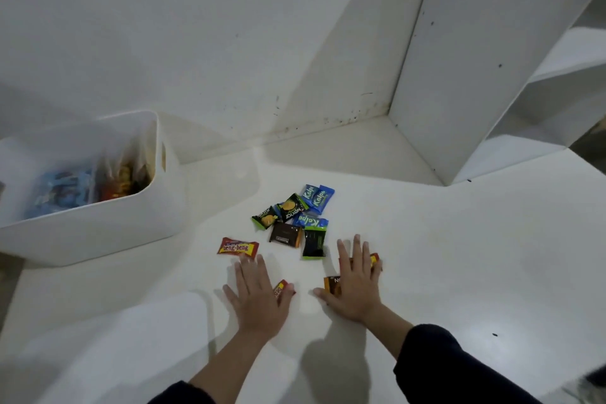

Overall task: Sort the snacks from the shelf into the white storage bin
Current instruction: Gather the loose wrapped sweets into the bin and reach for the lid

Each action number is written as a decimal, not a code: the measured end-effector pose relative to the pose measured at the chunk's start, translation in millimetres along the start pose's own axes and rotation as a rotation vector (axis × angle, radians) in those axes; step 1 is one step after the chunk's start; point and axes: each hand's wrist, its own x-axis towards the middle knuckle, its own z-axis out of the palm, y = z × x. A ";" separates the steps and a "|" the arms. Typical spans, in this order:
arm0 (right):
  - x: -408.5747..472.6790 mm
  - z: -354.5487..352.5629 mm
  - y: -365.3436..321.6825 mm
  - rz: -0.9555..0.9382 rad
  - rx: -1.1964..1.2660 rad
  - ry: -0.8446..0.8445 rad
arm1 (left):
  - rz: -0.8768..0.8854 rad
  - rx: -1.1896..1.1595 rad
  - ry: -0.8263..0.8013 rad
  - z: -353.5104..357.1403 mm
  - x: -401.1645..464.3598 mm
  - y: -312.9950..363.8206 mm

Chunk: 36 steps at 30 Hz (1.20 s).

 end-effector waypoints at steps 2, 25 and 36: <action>17.6 0.7 3.5 -0.103 -0.049 -0.012 | -0.013 0.010 0.040 0.2 16.4 2.4; 157.3 -30.7 7.1 -0.502 -0.031 0.052 | 0.307 0.062 0.322 -16.2 119.0 24.6; 120.2 -15.7 -4.2 -0.316 0.037 0.277 | 0.289 0.045 0.396 -18.6 114.6 26.6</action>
